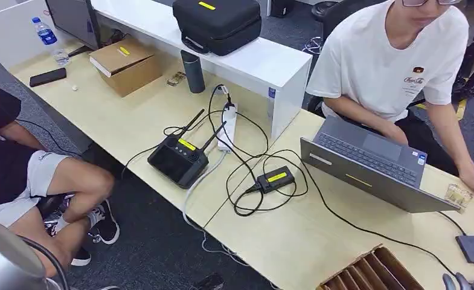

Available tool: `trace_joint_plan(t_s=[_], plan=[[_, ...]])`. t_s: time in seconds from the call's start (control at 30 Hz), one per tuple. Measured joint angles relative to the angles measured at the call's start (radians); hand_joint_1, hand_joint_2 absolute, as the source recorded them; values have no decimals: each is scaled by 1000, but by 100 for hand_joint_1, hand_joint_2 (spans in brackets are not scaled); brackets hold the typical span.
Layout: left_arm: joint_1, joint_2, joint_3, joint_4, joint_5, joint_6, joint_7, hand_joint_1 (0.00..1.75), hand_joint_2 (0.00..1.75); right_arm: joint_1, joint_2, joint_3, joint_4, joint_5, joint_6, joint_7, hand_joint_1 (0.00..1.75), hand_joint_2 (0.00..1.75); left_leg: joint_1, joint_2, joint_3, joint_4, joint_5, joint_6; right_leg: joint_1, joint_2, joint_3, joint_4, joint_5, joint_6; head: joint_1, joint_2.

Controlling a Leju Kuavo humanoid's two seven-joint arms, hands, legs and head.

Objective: Pass the card to the sensor for recognition and then transmit it.

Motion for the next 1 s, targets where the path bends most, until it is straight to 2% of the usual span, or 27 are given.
trace_joint_plan(t_s=[0.93, 1.0], plan=[[0, 0, 0, 0, 0, 0, 0, 0, 175, -7, 7, -33, 40, -18, -10, -1, 0, 175, 0, 0, 0, 0, 0, 0, 0, 0, 0, 0, 0, 0, 0, 0], [0, 0, 0, 0, 0, 0, 0, 0, 175, -8, 7, -33, 40, -18, -10, -1, 175, 175, 0, 0, 0, 0, 0, 0, 0, 0, 0, 0, 0, 0, 0, 0]])
